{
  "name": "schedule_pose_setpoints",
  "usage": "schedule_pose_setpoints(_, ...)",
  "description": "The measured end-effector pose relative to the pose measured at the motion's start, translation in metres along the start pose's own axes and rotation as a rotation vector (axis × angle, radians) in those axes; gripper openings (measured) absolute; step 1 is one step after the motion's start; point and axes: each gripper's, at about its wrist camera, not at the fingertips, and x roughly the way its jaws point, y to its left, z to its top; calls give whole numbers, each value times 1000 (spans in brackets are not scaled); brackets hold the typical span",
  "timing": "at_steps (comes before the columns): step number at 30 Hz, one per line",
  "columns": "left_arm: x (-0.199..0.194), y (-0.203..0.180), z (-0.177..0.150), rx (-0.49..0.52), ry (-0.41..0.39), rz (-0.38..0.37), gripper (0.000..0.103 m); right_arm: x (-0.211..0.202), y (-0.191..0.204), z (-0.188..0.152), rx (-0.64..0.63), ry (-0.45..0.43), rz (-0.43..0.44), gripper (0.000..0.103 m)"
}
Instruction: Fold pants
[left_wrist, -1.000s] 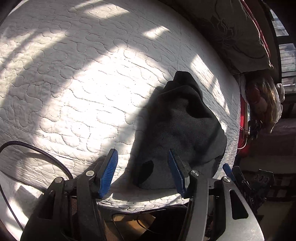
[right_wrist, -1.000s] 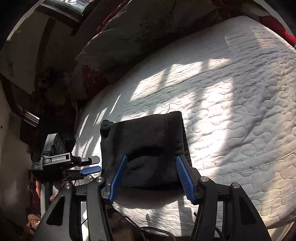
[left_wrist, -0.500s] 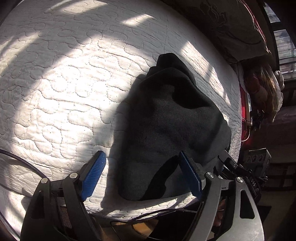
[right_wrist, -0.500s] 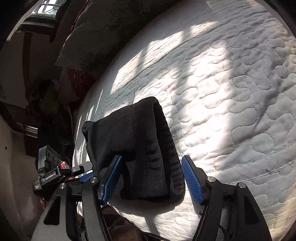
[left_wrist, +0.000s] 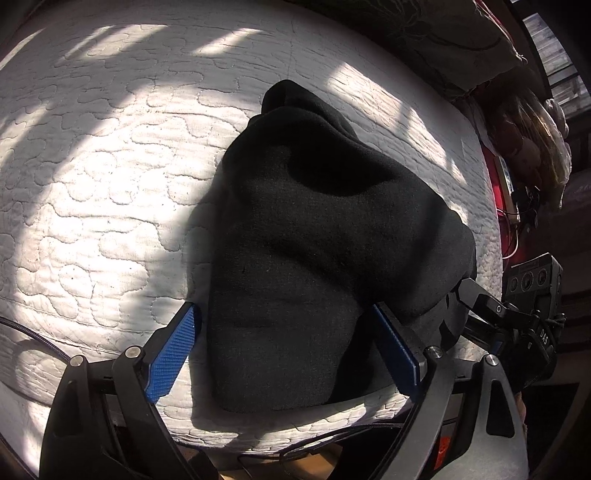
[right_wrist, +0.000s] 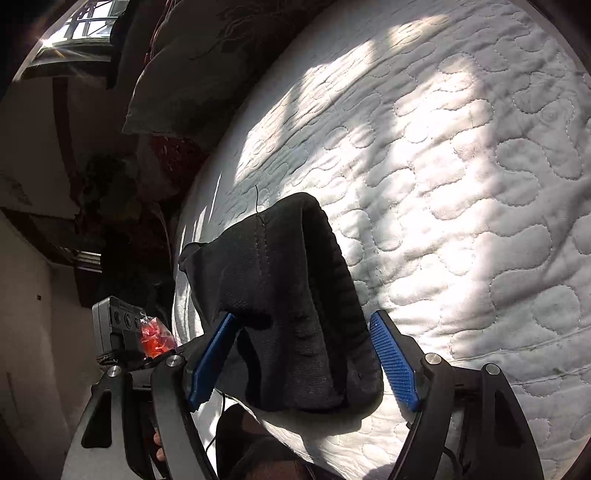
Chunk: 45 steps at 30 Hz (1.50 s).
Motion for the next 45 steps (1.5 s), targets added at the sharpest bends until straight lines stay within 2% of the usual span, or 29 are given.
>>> schedule_pose_setpoints(3,4,-5,-1,29,0,-5,103,1,-1,1,-3,6,6,83)
schedule_pose_setpoints(7,9,-13,-4,64,-11,38,103,7,7,4,-14,20,16,92)
schedule_pose_setpoints(11,10,-13,-3,69,-8,30,103,13,15,3,-39,28,19,103)
schedule_pose_setpoints(14,11,-12,-2,67,0,28,103,15,19,2,-51,23,-3,103)
schedule_pose_setpoints(18,10,-11,-2,70,8,32,103,14,19,1,-44,19,8,103)
schedule_pose_setpoints(25,6,-4,-6,76,-9,-5,103,12,17,4,-16,34,5,103)
schedule_pose_setpoints(30,-10,9,-4,42,-11,-67,103,10,10,9,30,49,-2,95)
schedule_pose_setpoints(34,-36,22,-1,95,-85,11,103,3,6,11,34,54,25,93)
schedule_pose_setpoints(36,-37,33,4,79,-56,-36,103,-2,6,14,15,48,27,93)
schedule_pose_setpoints(38,-26,44,9,39,9,-84,103,-5,5,19,-2,37,47,93)
schedule_pose_setpoints(40,-20,46,11,35,15,-80,103,1,0,26,-8,78,91,95)
schedule_pose_setpoints(42,-20,37,13,74,-3,-69,103,6,2,29,-48,118,111,96)
schedule_pose_setpoints(45,-13,25,15,117,3,-78,103,13,12,29,-130,157,96,95)
